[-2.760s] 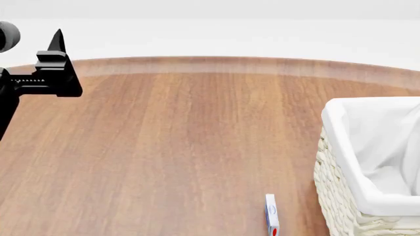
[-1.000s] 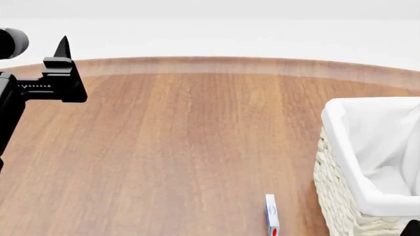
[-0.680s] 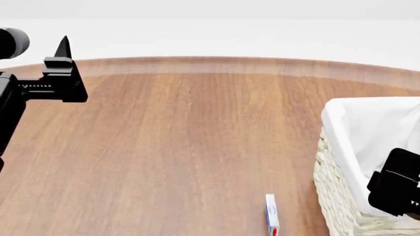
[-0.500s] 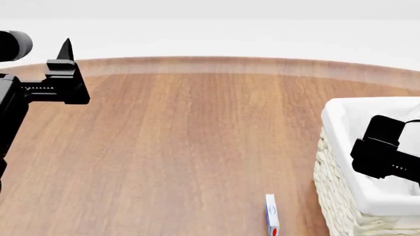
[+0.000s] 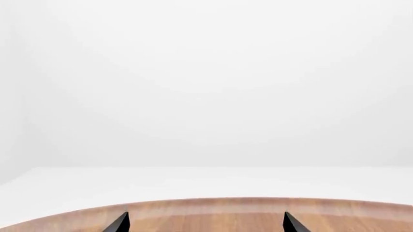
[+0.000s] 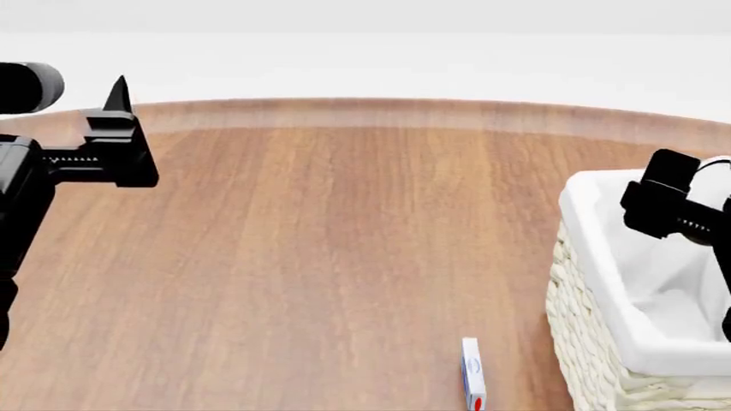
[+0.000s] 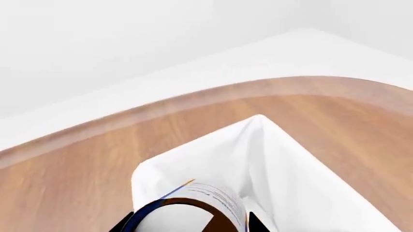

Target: Pick up the alphabet soup and the cream cheese box, and put them in the basket.

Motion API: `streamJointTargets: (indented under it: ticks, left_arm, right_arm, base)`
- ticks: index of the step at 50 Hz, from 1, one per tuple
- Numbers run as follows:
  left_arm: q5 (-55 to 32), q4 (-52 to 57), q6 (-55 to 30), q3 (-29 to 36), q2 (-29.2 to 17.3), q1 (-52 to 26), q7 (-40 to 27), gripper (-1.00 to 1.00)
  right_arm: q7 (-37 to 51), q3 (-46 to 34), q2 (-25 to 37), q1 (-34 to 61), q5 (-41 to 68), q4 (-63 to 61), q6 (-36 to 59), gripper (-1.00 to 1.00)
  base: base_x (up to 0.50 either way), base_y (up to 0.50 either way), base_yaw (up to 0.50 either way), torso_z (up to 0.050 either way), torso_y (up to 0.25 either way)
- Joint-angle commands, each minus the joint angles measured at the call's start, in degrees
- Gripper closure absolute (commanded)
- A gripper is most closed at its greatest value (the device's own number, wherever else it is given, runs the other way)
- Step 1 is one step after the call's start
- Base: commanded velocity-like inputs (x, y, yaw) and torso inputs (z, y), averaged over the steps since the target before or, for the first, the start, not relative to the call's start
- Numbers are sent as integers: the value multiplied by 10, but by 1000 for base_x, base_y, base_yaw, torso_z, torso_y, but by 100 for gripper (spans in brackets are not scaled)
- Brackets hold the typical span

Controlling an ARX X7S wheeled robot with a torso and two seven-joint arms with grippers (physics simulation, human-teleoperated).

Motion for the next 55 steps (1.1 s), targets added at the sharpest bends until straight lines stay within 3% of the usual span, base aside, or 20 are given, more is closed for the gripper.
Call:
streamJointTargets:
  ticks: [1,8,21,38,51,52,55]
  left_arm:
    - [-2,-3,3,1,-3,0,0,-100]
    - [0,-12,10,4,-4,0,2,-100]
    - [7,-28,28,19,-3,6,5,-100]
    - [9,-57,49,23,-5,9,13,-100]
    - [7,-62,52,22,-8,9,12,-100]
    - [6,-62,52,22,-8,9,12,-100]
    - [7,-64,53,22,-9,9,12,-100]
  right_arm:
    - [-85,-27,-34,48,-110,132,-59,100]
    - [-143,-33,-67,82,-129,244,-91,100]
    - [-337,-102,-176,256,-236,645,-187,100]
    - [-260,49,-175,249,-329,649,-140,100]
    - [-278,143,-184,250,-423,649,-106,100]
    - [-280,150,-185,249,-431,649,-104,-100]
    - [-284,173,-186,249,-453,649,-100,-100]
  base:
    - [0,0,0,0,0]
    - [0,0,0,0,0]
    - [0,0,0,0,1]
    - [0,0,0,0,1]
    - [0,0,0,0,1]
    - [0,0,0,0,0]
    - [0,0,0,0,0]
